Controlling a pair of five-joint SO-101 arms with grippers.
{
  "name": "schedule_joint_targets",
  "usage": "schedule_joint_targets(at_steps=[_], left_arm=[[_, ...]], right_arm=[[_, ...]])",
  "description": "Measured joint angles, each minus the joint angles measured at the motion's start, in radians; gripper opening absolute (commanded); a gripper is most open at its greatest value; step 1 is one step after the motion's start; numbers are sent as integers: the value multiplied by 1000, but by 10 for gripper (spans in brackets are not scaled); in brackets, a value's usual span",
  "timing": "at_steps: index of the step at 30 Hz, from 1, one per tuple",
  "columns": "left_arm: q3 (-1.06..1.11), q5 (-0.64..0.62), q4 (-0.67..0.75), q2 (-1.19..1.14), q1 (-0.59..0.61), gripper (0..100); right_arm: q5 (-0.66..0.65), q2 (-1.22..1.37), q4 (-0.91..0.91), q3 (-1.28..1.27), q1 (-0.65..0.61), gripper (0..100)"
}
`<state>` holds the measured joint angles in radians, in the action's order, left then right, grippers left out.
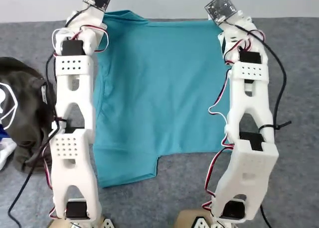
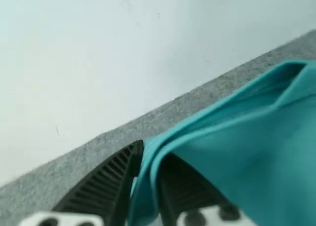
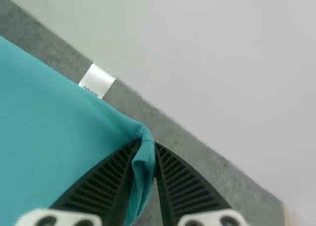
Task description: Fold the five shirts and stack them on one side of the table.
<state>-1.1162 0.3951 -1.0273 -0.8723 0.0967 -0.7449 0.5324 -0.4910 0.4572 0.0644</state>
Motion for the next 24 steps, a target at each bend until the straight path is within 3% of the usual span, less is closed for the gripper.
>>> schedule_joint_targets(at_steps=[5, 11, 18, 24], left_arm=[[-161, 12, -265, -17, 0, 4], [-221, 144, -647, -17, -25, 4], [-95, 164, -701, 23, -25, 4], [290, 245, -701, 287, -31, 4]], right_arm=[[0, -28, -206, 0, 0, 9], [0, -110, -500, 0, 2, 9], [-38, -167, -776, 0, 11, 9], [-66, -207, -982, 0, 26, 9]])
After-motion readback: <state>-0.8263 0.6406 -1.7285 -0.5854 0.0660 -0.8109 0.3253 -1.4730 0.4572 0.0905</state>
